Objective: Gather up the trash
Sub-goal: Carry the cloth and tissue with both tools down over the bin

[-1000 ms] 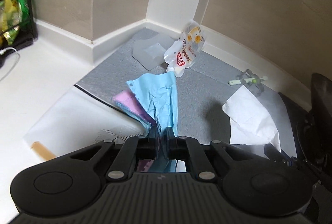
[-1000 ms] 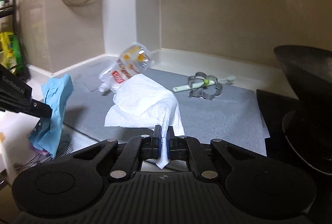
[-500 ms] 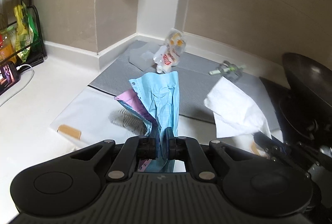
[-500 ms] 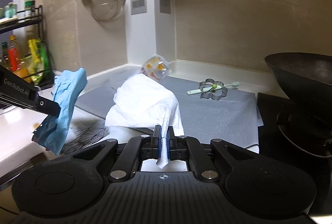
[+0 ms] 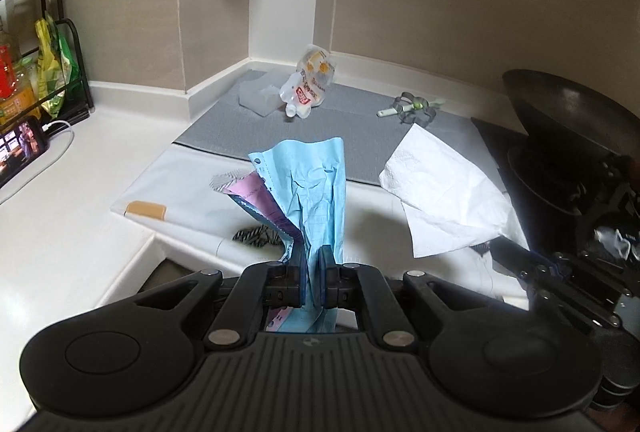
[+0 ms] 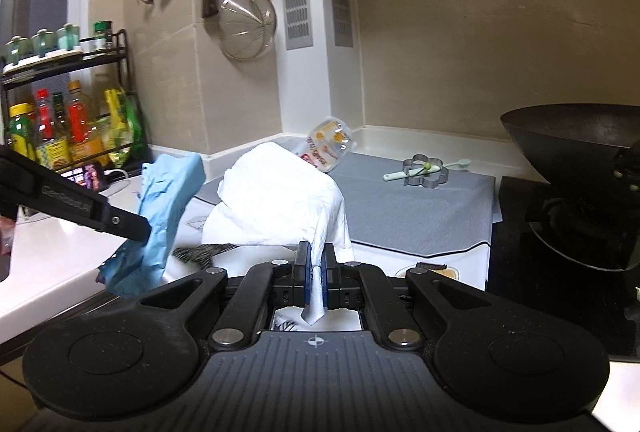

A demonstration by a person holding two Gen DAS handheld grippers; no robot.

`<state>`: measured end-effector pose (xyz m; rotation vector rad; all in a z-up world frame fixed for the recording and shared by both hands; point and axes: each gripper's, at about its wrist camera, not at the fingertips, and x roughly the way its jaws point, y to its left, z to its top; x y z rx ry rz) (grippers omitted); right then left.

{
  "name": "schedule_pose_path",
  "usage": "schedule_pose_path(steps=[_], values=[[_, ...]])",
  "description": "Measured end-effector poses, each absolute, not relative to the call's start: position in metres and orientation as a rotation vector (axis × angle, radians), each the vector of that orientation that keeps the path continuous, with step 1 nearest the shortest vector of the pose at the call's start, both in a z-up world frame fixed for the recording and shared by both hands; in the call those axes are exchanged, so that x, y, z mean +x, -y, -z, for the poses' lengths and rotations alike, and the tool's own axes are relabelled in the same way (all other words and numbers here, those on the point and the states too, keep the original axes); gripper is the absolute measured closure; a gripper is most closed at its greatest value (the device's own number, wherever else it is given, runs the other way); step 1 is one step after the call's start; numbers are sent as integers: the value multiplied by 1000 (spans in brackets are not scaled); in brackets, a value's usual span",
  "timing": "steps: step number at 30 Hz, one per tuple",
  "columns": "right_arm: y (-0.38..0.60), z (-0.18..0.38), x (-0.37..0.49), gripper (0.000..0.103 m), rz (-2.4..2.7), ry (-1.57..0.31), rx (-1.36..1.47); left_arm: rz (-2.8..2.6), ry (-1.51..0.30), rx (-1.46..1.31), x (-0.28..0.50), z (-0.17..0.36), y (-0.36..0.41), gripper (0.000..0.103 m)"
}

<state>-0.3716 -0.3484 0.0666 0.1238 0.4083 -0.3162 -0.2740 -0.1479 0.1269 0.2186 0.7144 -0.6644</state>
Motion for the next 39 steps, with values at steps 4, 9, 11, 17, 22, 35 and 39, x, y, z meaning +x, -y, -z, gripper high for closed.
schedule_pose_path(steps=[4,9,11,17,22,35,39], values=[[336,-69,-388,98,303,-398,99,660,-712,229,-285,-125,140,97],[325,-69,-404,98,279,-409,87,650,-714,241,-294,-121,131,97],[320,-68,-410,98,278,-413,79,647,-725,239,-296,-119,127,97],[308,-59,-426,98,249,-441,82,653,-754,251,-309,-106,115,97],[295,-46,-438,98,217,-487,82,654,-787,286,-321,-86,103,97],[270,-5,-449,98,161,-641,89,634,-929,332,-335,-31,86,97],[270,12,-447,98,165,-690,108,636,-979,347,-336,-14,86,97]])
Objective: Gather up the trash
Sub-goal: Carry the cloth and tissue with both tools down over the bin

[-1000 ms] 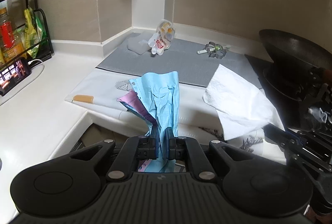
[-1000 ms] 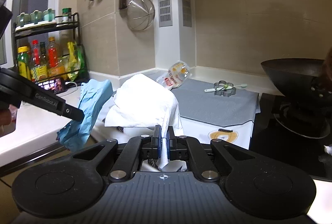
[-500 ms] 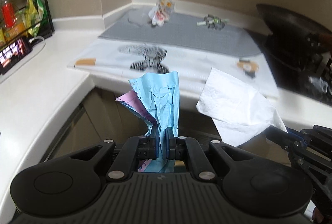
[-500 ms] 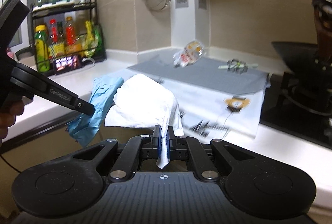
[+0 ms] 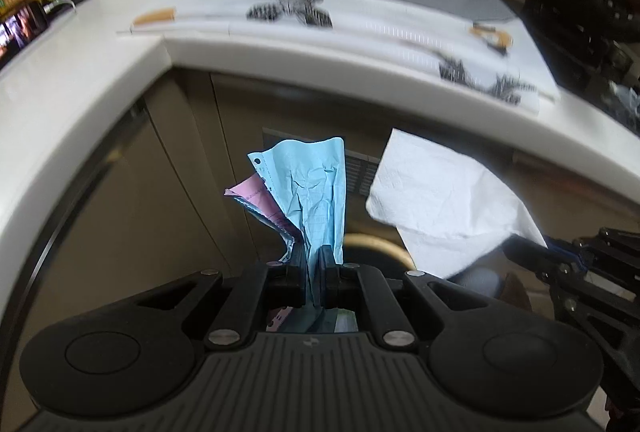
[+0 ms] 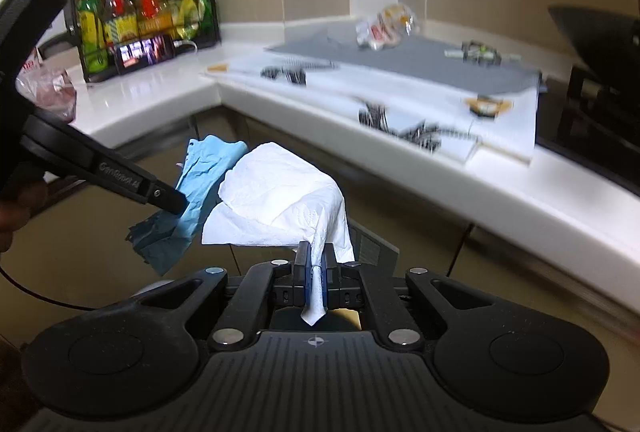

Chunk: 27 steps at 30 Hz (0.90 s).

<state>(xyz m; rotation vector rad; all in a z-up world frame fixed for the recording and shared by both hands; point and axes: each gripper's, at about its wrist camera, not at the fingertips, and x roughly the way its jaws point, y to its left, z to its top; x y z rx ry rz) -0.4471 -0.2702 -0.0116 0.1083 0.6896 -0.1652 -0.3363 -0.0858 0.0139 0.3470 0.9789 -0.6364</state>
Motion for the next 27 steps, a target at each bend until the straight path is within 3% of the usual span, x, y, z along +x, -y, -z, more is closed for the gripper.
schedule_pose_path(steps=[27], values=[[284,78,-424,98,209,-888,168,632,-1159,397,-318,61,103,97]])
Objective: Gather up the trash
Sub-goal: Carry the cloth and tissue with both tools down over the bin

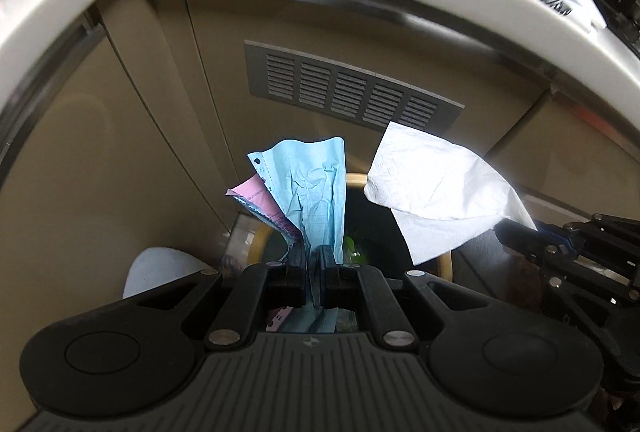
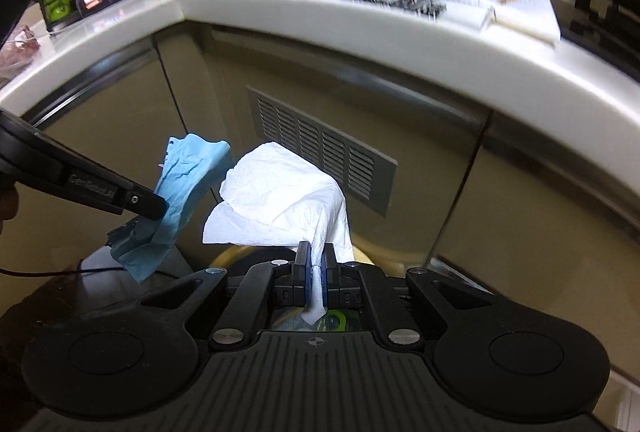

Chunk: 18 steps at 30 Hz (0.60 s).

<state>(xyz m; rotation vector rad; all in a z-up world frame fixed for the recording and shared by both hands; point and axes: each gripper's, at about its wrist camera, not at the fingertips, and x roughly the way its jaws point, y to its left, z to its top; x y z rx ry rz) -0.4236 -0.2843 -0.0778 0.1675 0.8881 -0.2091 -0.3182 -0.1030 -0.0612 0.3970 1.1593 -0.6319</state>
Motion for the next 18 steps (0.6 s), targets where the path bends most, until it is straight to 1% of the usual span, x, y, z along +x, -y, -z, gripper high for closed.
schedule_pose_path(steps=[15,18], values=[[299,127,-400,98,245,-1039,256,610,-1369,416,-295,132,121,97],[300,137,-395,98,244,-1076,273,605,-1382,435,-296,140,124,97]])
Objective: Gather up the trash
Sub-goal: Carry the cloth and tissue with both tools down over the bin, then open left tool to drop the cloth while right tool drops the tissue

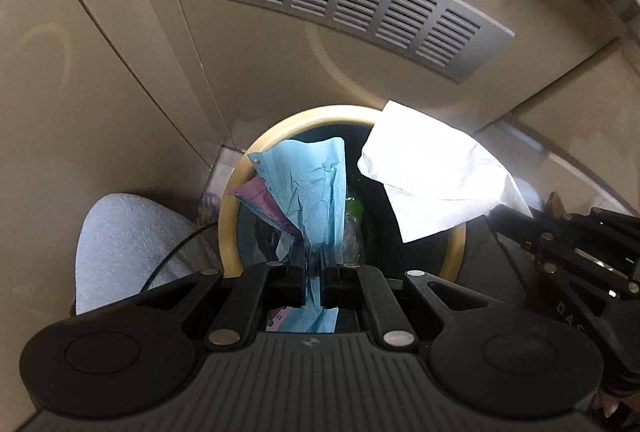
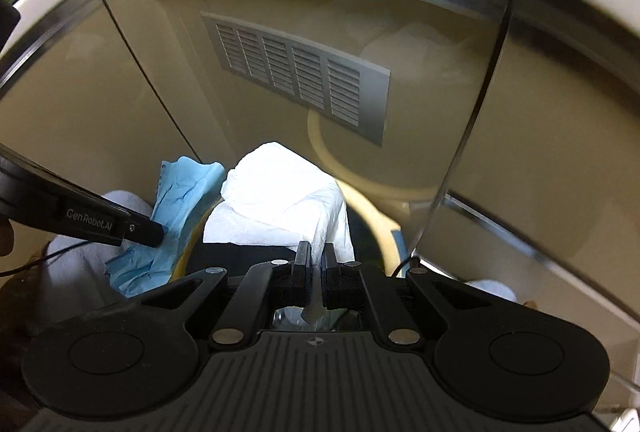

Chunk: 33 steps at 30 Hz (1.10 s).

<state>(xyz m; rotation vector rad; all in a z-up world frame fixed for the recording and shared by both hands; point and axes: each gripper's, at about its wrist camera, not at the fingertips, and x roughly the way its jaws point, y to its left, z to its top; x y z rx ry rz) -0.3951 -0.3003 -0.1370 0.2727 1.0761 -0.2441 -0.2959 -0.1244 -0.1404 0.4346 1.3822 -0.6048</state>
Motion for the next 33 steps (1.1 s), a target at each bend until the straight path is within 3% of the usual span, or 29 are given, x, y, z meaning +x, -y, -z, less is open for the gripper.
schedule_pose_path(steps=[29,30,31,32,33], values=[[296,164,-377,95,263,-1167,232,602,-1381,526,-289,162,141,96],[295,164,-377,95,269,-1167,233,598,-1382,526,-288,163,141,94],[296,164,-377,94,276,-1168,235,595,-1378,526,-288,164,142,85],[296,165,-378,86,285,-1167,238,598,-1373,526,-288,165,142,77],[297,165,-377,69,292,-1170,243,604,-1364,528,-287,165,143,53]])
